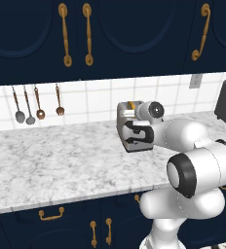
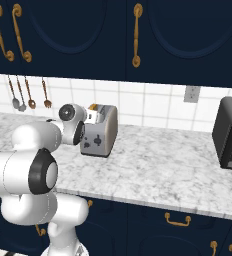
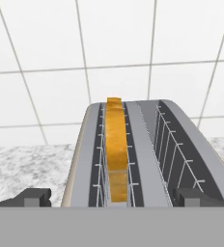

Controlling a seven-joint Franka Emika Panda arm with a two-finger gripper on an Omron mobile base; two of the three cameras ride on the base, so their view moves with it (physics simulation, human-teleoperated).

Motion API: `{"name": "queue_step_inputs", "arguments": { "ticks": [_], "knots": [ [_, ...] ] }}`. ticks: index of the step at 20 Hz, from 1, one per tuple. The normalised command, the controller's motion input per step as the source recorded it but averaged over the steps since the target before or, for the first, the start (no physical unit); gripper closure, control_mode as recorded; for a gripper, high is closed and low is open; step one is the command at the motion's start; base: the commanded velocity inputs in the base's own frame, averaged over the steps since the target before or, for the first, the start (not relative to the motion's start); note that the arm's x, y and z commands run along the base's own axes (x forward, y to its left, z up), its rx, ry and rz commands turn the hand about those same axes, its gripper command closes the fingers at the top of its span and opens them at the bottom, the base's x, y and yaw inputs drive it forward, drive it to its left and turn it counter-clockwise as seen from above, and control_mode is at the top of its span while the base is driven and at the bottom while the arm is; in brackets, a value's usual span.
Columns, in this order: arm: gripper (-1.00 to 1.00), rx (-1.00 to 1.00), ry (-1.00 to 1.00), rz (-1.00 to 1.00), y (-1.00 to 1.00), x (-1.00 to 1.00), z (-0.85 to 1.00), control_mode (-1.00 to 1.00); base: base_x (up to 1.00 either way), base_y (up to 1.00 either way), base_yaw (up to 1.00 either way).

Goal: Start the toaster. Once the lever pops up, take the bread to the plate on the dining counter.

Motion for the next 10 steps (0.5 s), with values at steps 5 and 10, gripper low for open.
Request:
{"name": "queue_step_inputs", "arguments": {
  "ticks": [5, 10],
  "knots": [
    [-1.0, 0.0, 0.0, 0.0, 0.0, 0.0, 0.0, -1.0, 0.0, 0.0, 0.0],
    [-1.0, 0.0, 0.0, 0.0, 0.0, 0.0, 0.0, -1.0, 0.0, 0.0, 0.0]
  ]
}}
